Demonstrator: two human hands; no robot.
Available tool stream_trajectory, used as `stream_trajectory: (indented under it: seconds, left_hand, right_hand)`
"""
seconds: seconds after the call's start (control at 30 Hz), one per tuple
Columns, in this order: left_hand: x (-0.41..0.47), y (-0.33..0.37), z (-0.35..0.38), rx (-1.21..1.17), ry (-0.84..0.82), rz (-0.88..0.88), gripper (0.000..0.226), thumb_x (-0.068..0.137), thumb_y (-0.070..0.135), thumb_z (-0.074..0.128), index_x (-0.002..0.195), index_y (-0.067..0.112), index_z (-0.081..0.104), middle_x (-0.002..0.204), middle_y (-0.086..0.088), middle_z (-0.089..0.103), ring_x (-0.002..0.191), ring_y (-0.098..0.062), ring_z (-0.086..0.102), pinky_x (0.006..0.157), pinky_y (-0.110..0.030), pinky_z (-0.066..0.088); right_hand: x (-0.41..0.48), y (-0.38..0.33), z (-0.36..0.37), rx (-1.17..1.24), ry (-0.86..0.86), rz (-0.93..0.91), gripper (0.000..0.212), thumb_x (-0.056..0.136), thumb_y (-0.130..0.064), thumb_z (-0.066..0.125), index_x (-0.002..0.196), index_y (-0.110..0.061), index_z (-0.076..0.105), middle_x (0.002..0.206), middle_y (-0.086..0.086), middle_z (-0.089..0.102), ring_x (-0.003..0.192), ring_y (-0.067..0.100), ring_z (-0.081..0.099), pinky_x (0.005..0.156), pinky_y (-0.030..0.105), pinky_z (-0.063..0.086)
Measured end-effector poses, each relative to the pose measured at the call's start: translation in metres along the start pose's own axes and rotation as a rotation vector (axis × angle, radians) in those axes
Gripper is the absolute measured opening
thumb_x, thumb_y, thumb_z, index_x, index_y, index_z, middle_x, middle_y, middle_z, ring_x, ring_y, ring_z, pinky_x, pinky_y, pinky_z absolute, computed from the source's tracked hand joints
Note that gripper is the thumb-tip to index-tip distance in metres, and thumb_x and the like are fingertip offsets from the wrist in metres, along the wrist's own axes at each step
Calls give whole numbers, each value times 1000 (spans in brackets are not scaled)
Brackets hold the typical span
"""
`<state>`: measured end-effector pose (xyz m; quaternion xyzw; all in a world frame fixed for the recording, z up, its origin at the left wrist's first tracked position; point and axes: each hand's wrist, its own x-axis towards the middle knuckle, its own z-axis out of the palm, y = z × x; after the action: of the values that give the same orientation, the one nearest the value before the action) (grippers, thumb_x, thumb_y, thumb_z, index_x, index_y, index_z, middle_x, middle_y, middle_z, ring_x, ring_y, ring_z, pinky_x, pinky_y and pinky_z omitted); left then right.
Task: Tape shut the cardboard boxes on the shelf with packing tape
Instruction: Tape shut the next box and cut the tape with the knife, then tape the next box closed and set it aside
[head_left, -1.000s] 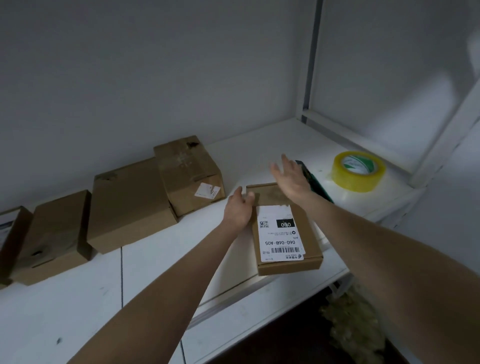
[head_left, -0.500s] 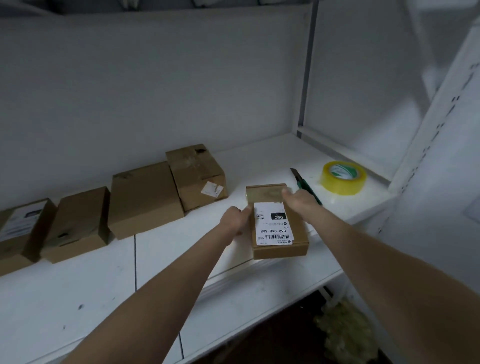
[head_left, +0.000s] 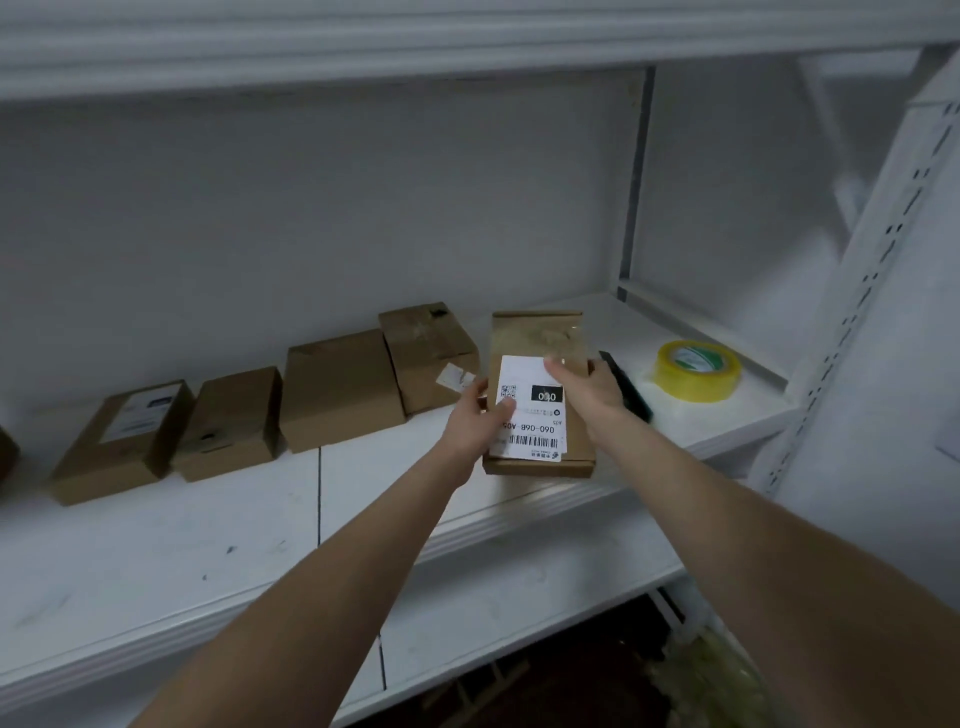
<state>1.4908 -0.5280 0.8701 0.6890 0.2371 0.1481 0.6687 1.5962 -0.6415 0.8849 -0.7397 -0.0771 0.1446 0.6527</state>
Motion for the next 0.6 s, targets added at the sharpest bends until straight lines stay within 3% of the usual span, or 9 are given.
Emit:
stream_trajectory:
  seconds: [0.1,0.17,0.23,0.33,0.47,0.6]
  left_hand:
    - [-8,12,-31,-5,64,33,40,100,24,48,138,14,40,116,-6,63,81,-11,65,62,-26,56]
    - [-13,19,-57,15,107,12,46,99,34,46,142,18,38,121,-5,64,83,-12,65,60,-25,52]
    - [-21,24,-86,1,114,4,54,96,41,50,144,20,35,123,-3,64,87,-11,66,61,-24,51]
    - [-36,31,-136,-34,115,21,57,91,36,62,140,23,37,114,-4,68,84,-13,69,57,-21,54]
    - [-50,33,-228,29,231,114,38,94,28,58,127,13,50,102,-3,69,81,-13,69,67,-23,56]
    - [-59,25,-342,107,430,130,37,96,37,53,124,14,53,114,-7,67,96,-22,67,88,-38,55]
  right_hand:
    - [-9,-15,27,-71,-13,-59,27,95,-42,55,107,-18,61,99,2,63,88,21,54,77,29,41]
    - [-14,-23,51,-93,-36,-52,38,97,-45,48,117,-16,62,106,2,60,97,24,54,88,34,42]
    - [-22,-32,81,-102,-44,-35,41,99,-48,40,114,-18,62,112,7,62,105,29,57,95,39,45]
    - [-36,-45,135,-108,-60,-51,47,101,-47,32,111,-15,64,114,13,63,103,31,58,95,39,46]
    - [-56,-57,228,-94,-147,-48,57,100,-52,35,127,-7,58,122,15,62,111,35,59,98,43,47]
    - [-88,-58,336,-46,-373,-45,62,93,-48,58,139,-9,45,134,9,56,119,30,55,94,36,46]
